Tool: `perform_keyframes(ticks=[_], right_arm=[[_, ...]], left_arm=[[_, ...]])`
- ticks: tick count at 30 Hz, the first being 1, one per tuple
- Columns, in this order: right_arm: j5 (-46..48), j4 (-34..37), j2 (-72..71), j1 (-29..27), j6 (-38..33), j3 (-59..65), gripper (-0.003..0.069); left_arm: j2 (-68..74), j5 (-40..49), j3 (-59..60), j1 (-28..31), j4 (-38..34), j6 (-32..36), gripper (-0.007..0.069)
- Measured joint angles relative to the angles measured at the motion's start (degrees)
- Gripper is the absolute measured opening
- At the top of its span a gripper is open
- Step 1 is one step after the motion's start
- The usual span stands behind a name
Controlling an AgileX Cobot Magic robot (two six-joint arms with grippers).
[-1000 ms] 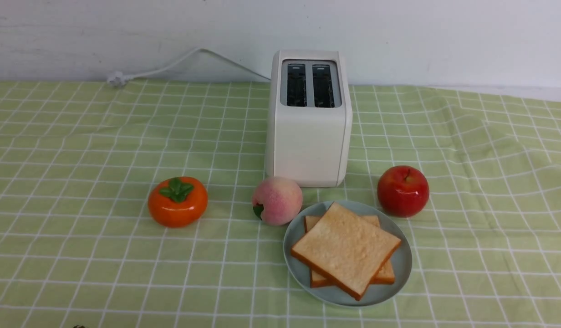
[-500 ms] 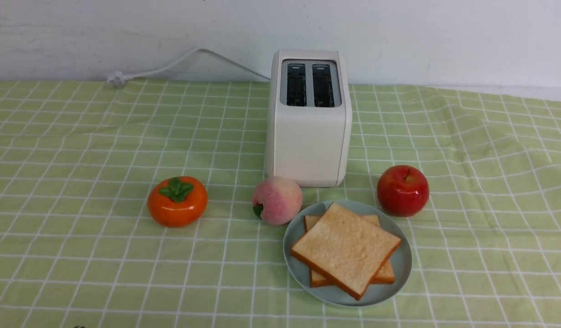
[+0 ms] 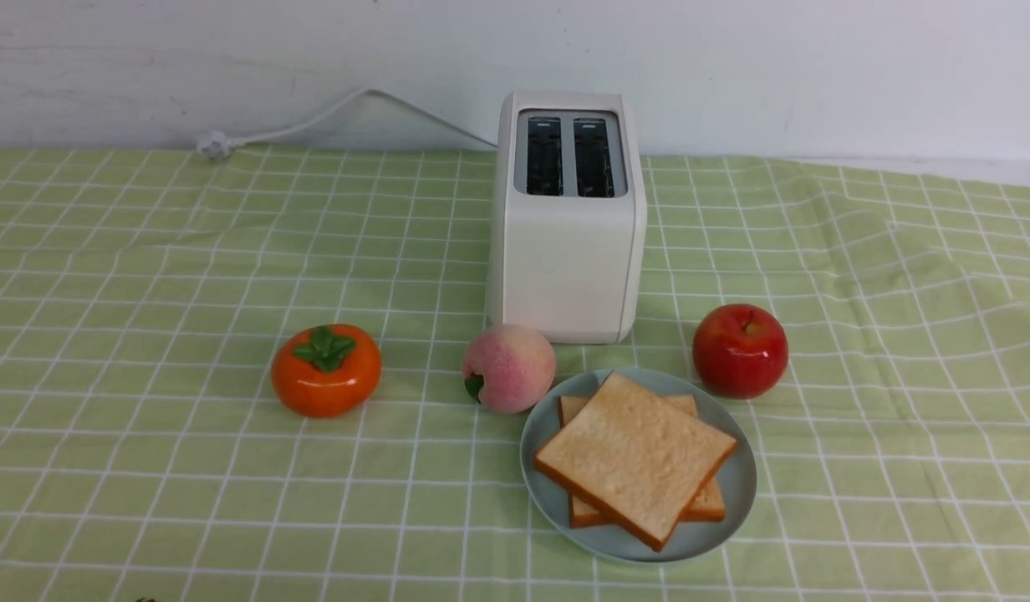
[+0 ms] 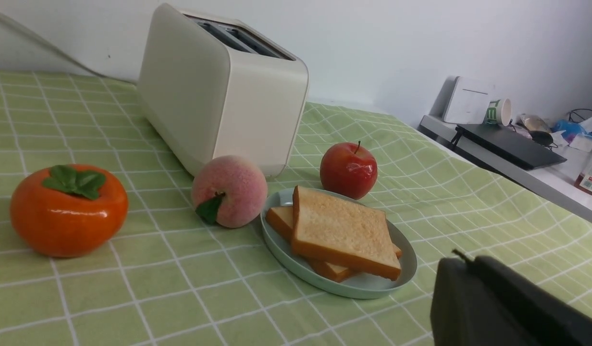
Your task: Take toasted bread from bread machine on green coffee tablecloth place on plate.
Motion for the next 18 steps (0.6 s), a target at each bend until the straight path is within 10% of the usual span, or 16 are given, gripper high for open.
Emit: perform_keyframes(ticks=[18], right_arm=[[0.00, 0.00, 0.00, 0.00, 0.00, 0.00, 0.0001]], left_arm=[[0.00, 0.00, 0.00, 0.00, 0.00, 0.00, 0.0022]])
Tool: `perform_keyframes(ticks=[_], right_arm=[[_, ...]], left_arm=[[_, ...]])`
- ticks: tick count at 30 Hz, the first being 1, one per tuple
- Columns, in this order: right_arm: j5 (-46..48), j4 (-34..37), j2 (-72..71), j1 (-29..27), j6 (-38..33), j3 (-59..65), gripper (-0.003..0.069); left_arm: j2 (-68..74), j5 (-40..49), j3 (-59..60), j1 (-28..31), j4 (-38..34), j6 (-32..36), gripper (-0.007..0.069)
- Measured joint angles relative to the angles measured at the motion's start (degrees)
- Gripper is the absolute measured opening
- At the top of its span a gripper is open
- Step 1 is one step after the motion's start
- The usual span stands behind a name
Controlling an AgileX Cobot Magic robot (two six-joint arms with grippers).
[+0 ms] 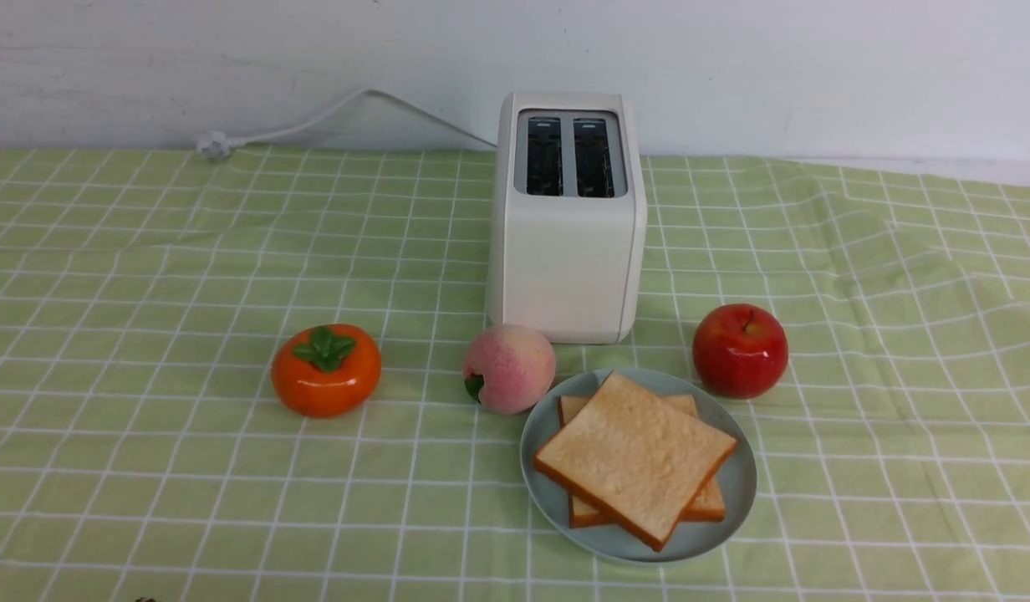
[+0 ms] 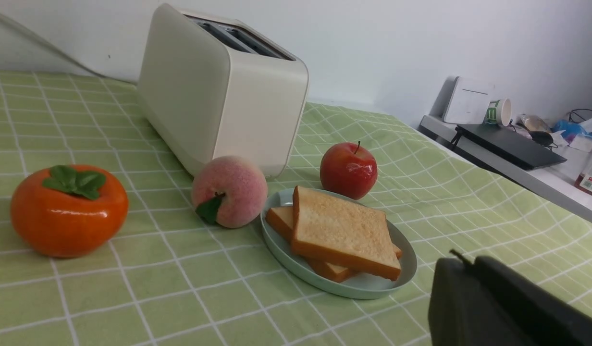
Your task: Take toasted bread from bread machine on green coffee tablecloth place on plate.
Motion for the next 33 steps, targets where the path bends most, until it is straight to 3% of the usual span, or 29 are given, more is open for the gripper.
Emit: perform_keyframes(ticks=[11, 14, 19, 21, 22, 24, 27, 33], right_arm=[[0.00, 0.00, 0.00, 0.00, 0.00, 0.00, 0.0003], [0.00, 0.00, 0.00, 0.00, 0.00, 0.00, 0.0003], [0.00, 0.00, 0.00, 0.00, 0.00, 0.00, 0.0003], [0.00, 0.00, 0.00, 0.00, 0.00, 0.00, 0.0005], [0.00, 0.00, 0.00, 0.00, 0.00, 0.00, 0.0005], [0.00, 0.00, 0.00, 0.00, 0.00, 0.00, 0.0008], [0.00, 0.00, 0.00, 0.00, 0.00, 0.00, 0.0013], [0.00, 0.00, 0.00, 0.00, 0.00, 0.00, 0.0018]], left_arm=[[0.00, -3.31, 0.00, 0.00, 0.91, 0.00, 0.0011], [0.00, -3.38, 0.40, 1.20, 6.00, -2.59, -0.0013], [0.00, -3.74, 1.90, 8.49, 16.77, -13.86, -0.0013], [-0.36, -2.93, 2.58, 15.36, 27.52, -22.70, -0.0013], [-0.36, -2.93, 2.66, 15.36, 28.30, -22.70, -0.0013], [-2.25, 0.15, 2.86, 21.28, 37.44, -30.28, -0.0013], [-4.41, 4.57, 2.86, 28.15, 45.15, -36.84, -0.0013], [-4.67, 12.95, 4.30, 34.24, 47.00, -38.17, -0.0013]])
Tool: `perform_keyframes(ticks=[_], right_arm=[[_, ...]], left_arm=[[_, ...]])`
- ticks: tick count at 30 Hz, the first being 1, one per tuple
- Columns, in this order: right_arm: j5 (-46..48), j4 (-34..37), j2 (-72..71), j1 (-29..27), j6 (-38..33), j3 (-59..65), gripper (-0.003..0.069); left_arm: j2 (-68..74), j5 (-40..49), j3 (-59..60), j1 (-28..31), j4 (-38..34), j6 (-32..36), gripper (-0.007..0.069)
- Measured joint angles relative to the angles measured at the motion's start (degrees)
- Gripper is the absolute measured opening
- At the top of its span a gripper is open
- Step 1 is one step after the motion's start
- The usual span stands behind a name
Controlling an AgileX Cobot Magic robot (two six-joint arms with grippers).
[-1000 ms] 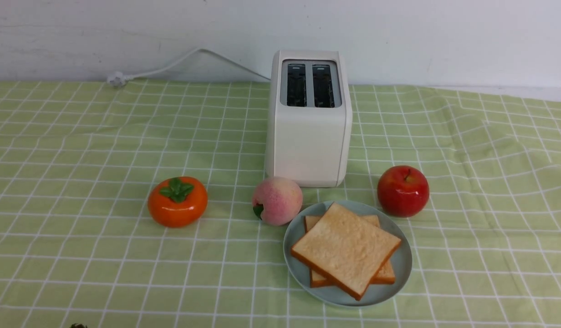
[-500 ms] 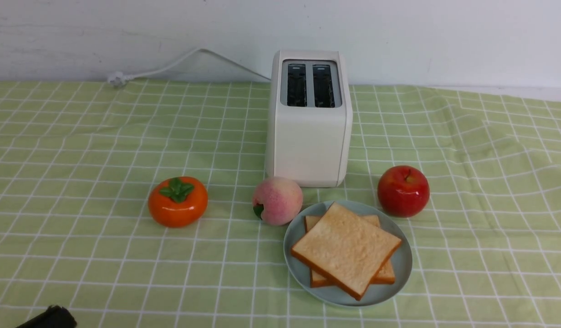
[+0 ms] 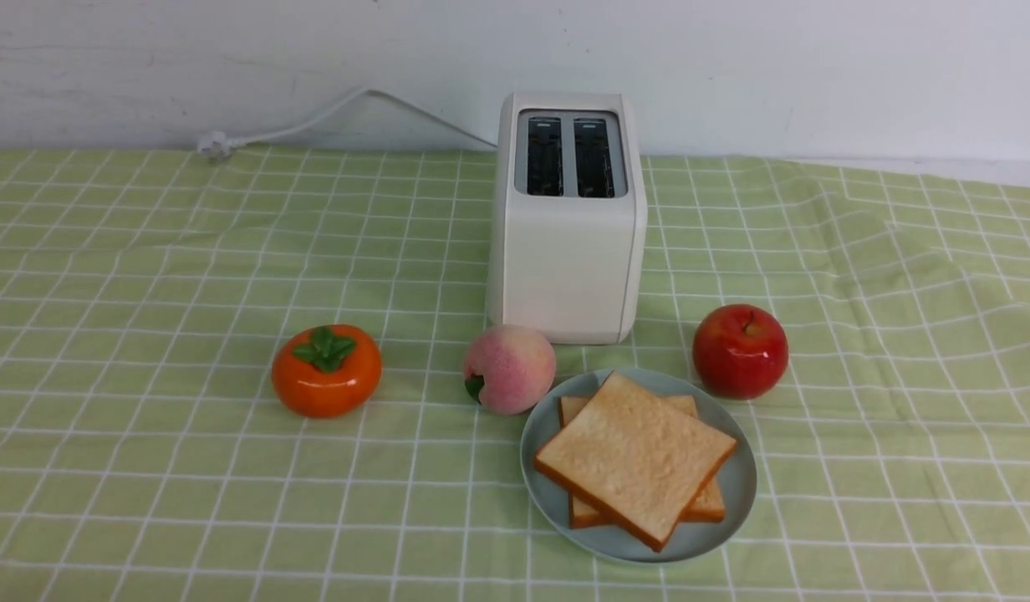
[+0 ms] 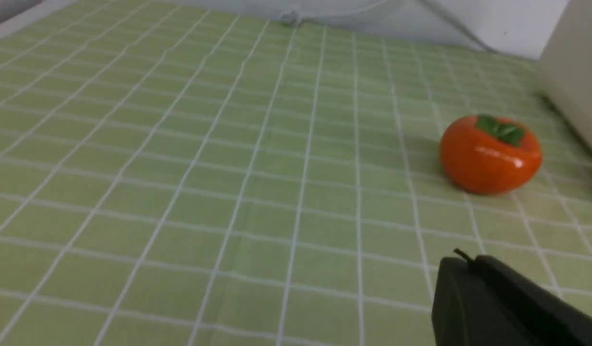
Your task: Take toasted bread from bread machine on green coffee tablecloth place on plate.
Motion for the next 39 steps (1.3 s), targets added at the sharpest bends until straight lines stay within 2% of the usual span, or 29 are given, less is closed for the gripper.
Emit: perform_keyframes(ticks=[4, 39], right_arm=[[0.00, -0.12, 0.00, 0.00, 0.00, 0.00, 0.0022], [0.00, -0.12, 0.00, 0.00, 0.00, 0.00, 0.0051]], left_arm=[[0.00, 5.11, 0.19, 0.12, -0.53, 0.21, -0.0013], [0.00, 4.33, 0.19, 0.12, -0.70, 0.44, -0.0013]])
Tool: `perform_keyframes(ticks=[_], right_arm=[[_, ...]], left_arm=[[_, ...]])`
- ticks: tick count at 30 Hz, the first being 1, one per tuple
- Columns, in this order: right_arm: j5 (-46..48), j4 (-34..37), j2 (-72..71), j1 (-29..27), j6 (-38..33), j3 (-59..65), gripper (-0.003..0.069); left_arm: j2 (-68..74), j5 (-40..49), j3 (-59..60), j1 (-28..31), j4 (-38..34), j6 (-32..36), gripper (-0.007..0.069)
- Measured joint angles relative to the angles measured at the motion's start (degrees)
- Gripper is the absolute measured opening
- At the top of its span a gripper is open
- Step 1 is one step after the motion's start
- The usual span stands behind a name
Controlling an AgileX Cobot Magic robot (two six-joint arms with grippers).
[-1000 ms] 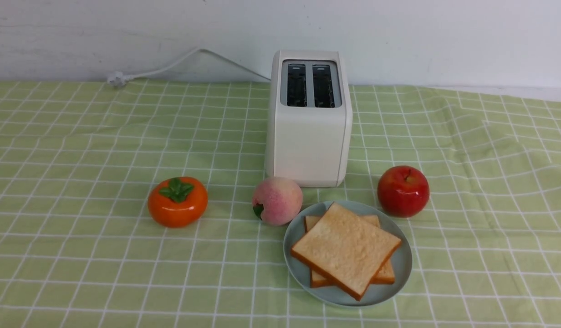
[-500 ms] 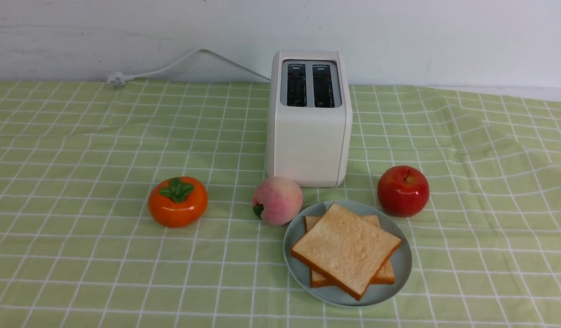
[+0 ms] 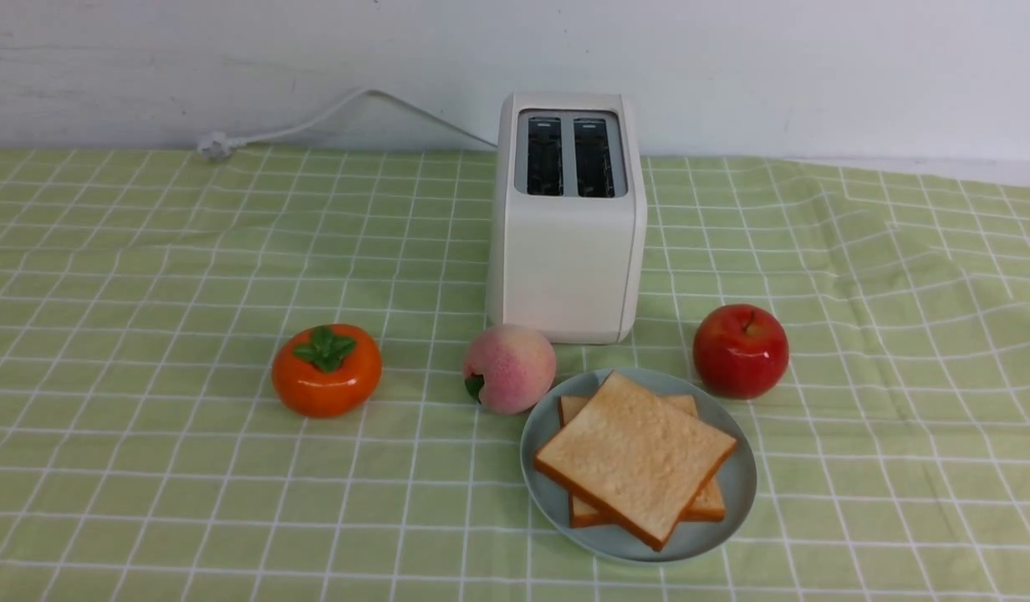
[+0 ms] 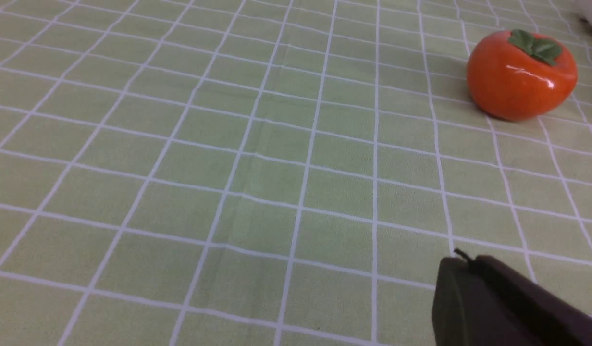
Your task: Take toasted bread from bread machine on green coffee tablecloth place on plate.
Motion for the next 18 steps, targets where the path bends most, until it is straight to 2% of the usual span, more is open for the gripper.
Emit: perform_keyframes(ticks=[18], right_arm=[[0.00, 0.00, 0.00, 0.00, 0.00, 0.00, 0.0070]], left_arm=[[0.00, 0.05, 0.00, 0.00, -0.11, 0.00, -0.0002]])
